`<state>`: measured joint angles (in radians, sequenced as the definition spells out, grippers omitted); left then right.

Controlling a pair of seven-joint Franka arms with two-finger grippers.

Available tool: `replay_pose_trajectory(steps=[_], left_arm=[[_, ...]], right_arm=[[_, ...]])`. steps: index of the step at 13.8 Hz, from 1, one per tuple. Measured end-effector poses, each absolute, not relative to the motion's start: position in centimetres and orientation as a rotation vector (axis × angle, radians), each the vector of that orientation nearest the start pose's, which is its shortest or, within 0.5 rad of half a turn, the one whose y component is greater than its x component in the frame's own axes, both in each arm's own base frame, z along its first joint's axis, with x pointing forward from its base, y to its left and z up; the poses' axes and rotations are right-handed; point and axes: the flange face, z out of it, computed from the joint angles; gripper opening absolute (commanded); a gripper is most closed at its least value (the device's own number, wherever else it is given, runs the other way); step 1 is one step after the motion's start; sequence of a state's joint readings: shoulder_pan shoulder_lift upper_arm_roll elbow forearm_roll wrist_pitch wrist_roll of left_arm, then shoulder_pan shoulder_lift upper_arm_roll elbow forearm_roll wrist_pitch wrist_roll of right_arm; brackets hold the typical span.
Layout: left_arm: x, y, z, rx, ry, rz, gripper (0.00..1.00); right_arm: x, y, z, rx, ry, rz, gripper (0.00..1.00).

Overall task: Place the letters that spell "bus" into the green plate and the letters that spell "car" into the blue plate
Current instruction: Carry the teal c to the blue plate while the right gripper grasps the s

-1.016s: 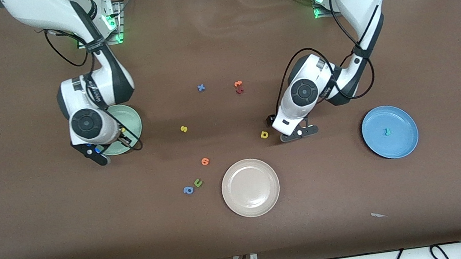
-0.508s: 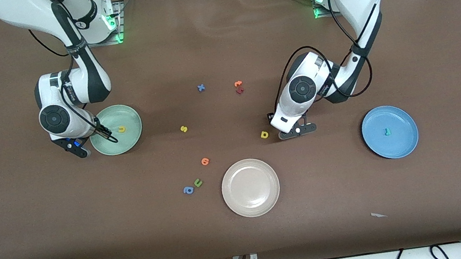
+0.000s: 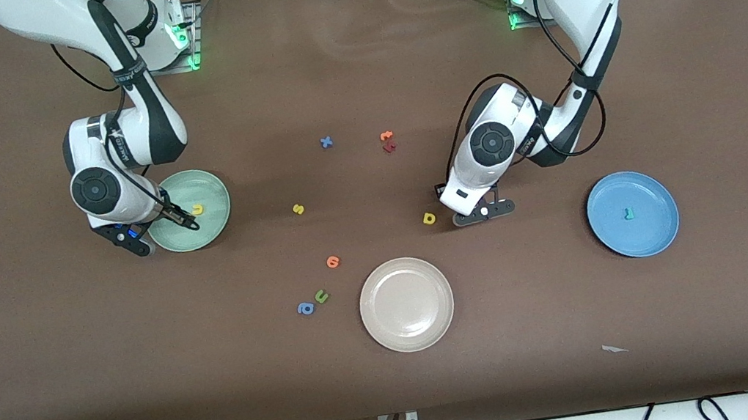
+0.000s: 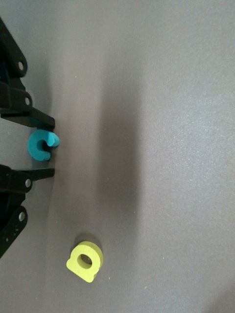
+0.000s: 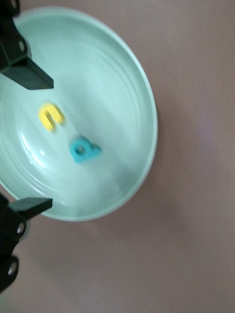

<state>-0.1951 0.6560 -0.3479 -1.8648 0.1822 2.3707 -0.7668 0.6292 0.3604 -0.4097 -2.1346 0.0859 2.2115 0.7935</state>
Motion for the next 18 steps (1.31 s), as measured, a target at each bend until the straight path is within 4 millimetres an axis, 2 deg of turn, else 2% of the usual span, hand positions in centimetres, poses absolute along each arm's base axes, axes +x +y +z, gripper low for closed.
replay_pose_trajectory(steps=[2,4,6,8,9,10,11,14,15,18], left_arm=[[54.2,-31.4,17.2,-3.138,-0.225,0.216,0.34],[54.2,-31.3,17.2,-3.138,-0.226,0.216,0.31],[54.2,-31.3,17.2,-3.138,-0.226,0.215,0.31],[54.2,-31.3,17.2,-3.139,-0.226,0.215,0.28],[54.2,-31.3,17.2,-3.139,-0.226,0.215,0.27],[54.2,-31.3,17.2,-3.138,-0.227,0.214,0.27],[54.2,-31.3,17.2,-3.138,-0.228,0.214,0.27],[54.3,-31.1,17.3,-3.138,-0.231,0.213,0.24],[54.6,-30.8,17.4,-3.138,-0.241,0.208,0.23],[56.7,-28.1,19.5,-3.138,-0.286,0.173,0.23]], right_arm=[[53.1,16.8,24.5,-3.13,1.01,0.264,1.0],[52.3,22.4,25.0,-3.123,0.909,0.216,1.0],[51.4,26.5,24.8,-3.121,0.791,0.177,1.0],[51.4,29.9,24.6,-3.116,0.705,0.153,0.98],[51.6,31.4,24.2,-3.115,0.676,0.146,0.87],[52.0,32.5,23.6,-3.113,0.655,0.138,0.7],[52.2,33.4,22.7,-3.109,0.636,0.12,0.59],[51.8,35.1,19.9,-3.11,0.593,0.088,0.56],[51.7,35.3,19.1,-3.108,0.587,0.075,0.5],[51.6,35.6,17.9,-3.104,0.6,0.064,0.45]])
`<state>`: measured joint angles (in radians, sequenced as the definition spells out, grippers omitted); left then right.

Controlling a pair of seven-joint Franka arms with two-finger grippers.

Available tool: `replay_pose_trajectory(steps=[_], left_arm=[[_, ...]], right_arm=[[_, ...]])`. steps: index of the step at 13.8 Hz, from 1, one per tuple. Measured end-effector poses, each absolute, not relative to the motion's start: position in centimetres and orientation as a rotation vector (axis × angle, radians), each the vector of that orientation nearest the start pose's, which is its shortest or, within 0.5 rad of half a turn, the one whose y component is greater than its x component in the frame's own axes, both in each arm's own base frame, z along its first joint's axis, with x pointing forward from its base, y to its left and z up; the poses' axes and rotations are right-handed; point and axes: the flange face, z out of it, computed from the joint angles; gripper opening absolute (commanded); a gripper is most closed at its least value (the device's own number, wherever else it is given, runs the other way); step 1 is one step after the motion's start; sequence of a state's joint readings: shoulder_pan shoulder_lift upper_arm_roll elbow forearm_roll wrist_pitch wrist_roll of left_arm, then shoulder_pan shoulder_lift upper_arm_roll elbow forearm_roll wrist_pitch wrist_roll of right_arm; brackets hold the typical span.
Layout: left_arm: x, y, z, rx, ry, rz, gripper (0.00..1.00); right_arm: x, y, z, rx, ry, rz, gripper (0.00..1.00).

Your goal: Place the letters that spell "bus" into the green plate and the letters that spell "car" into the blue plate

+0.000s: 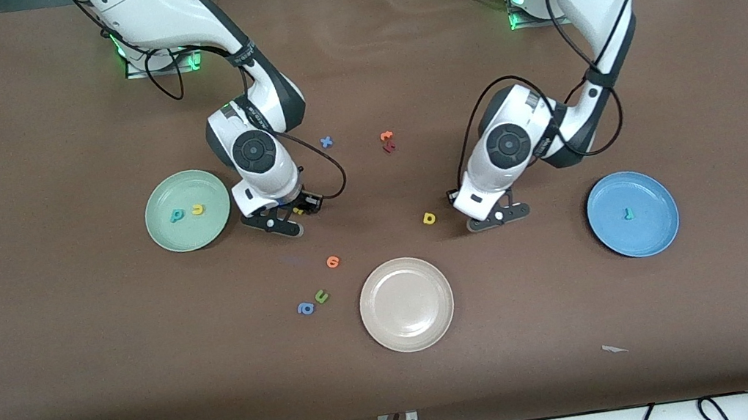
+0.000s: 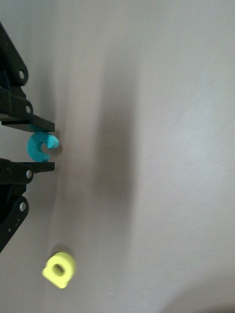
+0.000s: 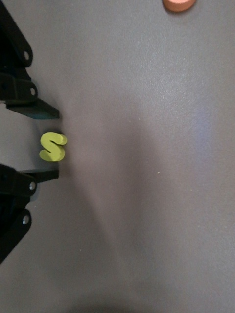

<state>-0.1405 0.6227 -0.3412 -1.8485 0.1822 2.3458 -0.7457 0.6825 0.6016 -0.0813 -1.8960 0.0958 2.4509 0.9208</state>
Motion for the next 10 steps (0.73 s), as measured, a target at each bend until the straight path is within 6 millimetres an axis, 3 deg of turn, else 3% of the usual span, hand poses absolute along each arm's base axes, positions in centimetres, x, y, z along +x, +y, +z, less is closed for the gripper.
replay_pose_trajectory(steps=[2,5,8,10], left_arm=[[58.8,-24.9,21.6,-3.126,-0.266,0.176,0.23],[62.1,-18.2,24.2,-3.117,-0.148,0.212,0.23],[64.3,-10.2,25.1,-3.105,0.026,0.208,0.23],[65.1,-4.4,25.0,-3.056,0.122,0.193,0.25]], right_arm=[[51.5,35.6,17.7,-3.105,0.606,0.067,0.31],[51.5,35.9,17.7,-3.102,0.603,0.061,0.1],[51.6,35.9,17.9,-3.101,0.605,0.058,0.1],[52.5,34.9,19.0,-3.117,0.624,0.071,0.1]])
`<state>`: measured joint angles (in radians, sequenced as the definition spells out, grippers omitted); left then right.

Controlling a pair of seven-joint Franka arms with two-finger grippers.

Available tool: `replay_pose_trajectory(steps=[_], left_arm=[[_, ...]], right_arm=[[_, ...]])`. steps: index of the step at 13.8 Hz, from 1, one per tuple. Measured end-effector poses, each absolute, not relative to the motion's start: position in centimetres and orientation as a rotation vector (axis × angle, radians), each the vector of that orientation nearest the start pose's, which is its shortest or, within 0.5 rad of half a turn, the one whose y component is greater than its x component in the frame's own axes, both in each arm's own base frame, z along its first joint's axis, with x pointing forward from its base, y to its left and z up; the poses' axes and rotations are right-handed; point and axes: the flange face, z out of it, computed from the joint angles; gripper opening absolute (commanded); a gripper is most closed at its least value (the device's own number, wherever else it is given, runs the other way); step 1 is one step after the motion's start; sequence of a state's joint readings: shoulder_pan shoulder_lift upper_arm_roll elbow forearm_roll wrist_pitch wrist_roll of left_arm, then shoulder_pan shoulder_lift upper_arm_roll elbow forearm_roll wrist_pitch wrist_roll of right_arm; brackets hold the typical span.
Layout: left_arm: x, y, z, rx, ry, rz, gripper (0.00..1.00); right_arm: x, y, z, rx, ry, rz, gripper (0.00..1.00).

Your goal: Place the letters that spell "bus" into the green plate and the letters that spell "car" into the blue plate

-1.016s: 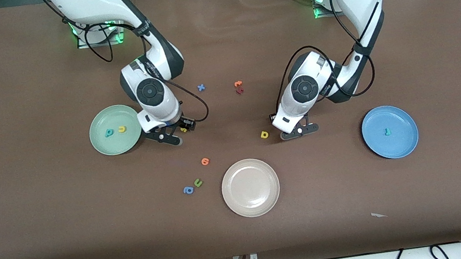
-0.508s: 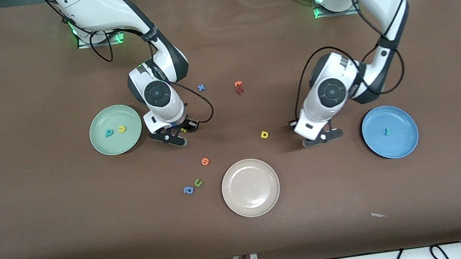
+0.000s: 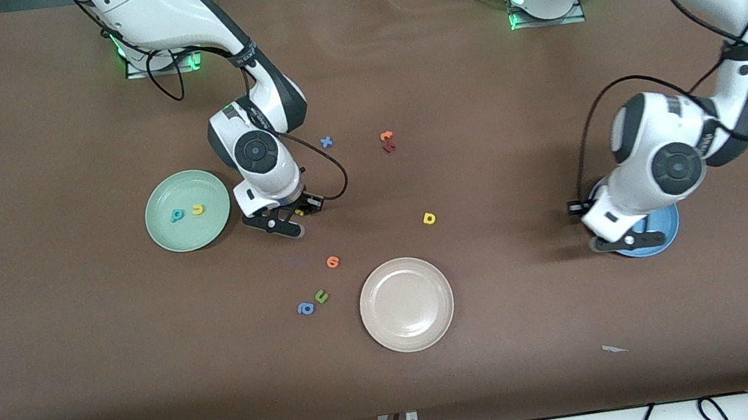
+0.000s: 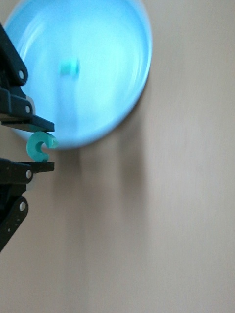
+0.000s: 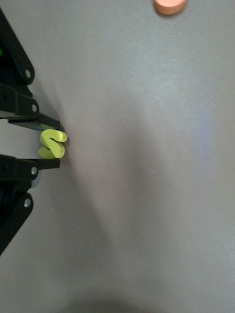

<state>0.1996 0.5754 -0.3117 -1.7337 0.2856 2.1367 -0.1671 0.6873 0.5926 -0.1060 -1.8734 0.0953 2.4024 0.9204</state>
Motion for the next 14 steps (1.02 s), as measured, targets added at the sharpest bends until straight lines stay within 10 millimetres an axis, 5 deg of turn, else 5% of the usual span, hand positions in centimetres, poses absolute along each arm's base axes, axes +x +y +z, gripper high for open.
replay_pose_trajectory(steps=[1,2,4,5,7,9,12,14], left_arm=[[65.2,-2.0,24.8,-3.035,0.169,0.194,0.53],[65.4,-0.1,24.5,-3.015,0.218,0.199,0.98],[65.6,1.3,23.5,-3.0,0.309,0.216,1.0],[65.7,0.4,23.2,-3.007,0.329,0.217,1.0],[65.7,-4.4,23.3,-3.059,0.296,0.21,1.0],[64.8,-11.4,23.6,-3.117,0.171,0.22,1.0],[62.3,-21.6,23.4,-3.131,-0.027,0.227,1.0],[60.6,-27.0,23.0,-3.152,-0.128,0.195,1.0]], right_arm=[[53.3,33.6,20.2,-3.143,0.617,0.096,0.1],[54.1,31.7,21.7,-3.179,0.589,0.139,0.1],[55.5,26.9,24.7,-3.235,0.527,0.235,0.1],[55.8,24.3,25.7,-3.251,0.497,0.277,0.1],[55.5,18.3,26.0,-3.265,0.437,0.353,0.1],[53.8,13.8,24.6,-3.262,0.41,0.439,0.1],[51.3,11.9,21.9,-3.266,0.388,0.508,0.11],[50.2,11.3,20.5,-3.27,0.39,0.538,0.23]])
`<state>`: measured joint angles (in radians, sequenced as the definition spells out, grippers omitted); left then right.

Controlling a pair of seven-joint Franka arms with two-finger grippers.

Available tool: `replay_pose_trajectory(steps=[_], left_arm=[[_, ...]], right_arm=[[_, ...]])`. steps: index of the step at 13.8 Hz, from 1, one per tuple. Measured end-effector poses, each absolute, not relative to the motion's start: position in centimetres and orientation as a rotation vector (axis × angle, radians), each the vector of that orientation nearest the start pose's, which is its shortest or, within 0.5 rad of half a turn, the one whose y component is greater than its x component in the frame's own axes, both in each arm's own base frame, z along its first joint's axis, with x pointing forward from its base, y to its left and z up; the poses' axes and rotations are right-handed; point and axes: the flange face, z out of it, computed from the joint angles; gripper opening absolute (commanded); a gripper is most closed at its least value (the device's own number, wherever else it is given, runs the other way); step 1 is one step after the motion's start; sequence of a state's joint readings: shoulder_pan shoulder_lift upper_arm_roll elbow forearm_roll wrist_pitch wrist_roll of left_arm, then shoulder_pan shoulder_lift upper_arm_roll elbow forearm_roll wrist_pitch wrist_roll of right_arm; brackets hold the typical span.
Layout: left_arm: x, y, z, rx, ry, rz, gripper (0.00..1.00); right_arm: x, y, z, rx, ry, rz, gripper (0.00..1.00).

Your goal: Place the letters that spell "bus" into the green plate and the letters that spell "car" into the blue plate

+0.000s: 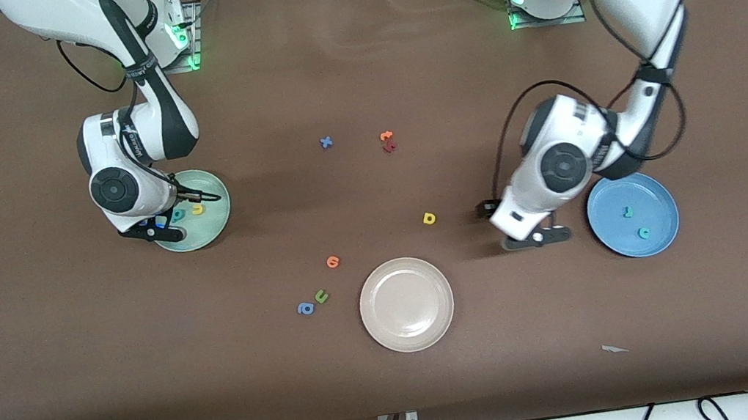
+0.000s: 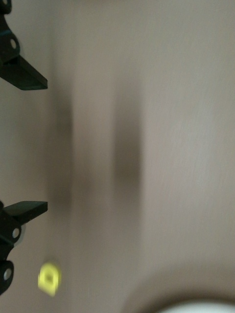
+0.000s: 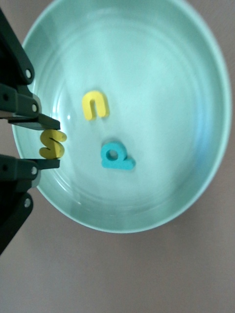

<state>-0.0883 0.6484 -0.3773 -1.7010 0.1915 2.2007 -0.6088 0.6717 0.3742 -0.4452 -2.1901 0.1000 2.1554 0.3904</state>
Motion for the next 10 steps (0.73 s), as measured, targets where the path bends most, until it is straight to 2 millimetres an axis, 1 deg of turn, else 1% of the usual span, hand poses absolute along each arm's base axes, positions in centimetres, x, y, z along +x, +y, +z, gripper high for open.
replay_pose_trajectory(steps=[1,2,3,5,6,7,8,9,10], left_arm=[[59.7,-29.3,22.4,-3.153,-0.168,0.189,1.0],[58.8,-31.2,21.8,-3.152,-0.198,0.192,1.0],[58.0,-32.9,21.3,-3.153,-0.222,0.192,1.0],[57.4,-36.1,20.9,-3.164,-0.283,0.174,0.99],[57.5,-37.6,20.8,-3.171,-0.313,0.164,0.97],[57.7,-38.7,20.7,-3.179,-0.331,0.153,0.93],[58.1,-39.3,20.5,-3.185,-0.343,0.149,0.91],[58.4,-39.4,20.0,-3.185,-0.351,0.148,0.85],[58.8,-39.0,19.5,-3.18,-0.364,0.148,0.8]], right_arm=[[49.9,10.8,20.1,-3.27,0.392,0.548,0.5],[49.9,10.3,19.8,-3.27,0.395,0.551,0.89],[50.0,9.9,19.6,-3.269,0.401,0.553,1.0],[50.2,9.7,19.8,-3.267,0.405,0.546,1.0],[50.6,10.0,20.3,-3.266,0.4,0.545,1.0],[51.3,10.4,21.3,-3.262,0.396,0.559,1.0],[52.3,11.0,22.7,-3.254,0.393,0.572,1.0],[53.5,11.7,24.6,-3.242,0.388,0.579,1.0],[54.7,12.5,26.8,-3.233,0.374,0.574,1.0]])
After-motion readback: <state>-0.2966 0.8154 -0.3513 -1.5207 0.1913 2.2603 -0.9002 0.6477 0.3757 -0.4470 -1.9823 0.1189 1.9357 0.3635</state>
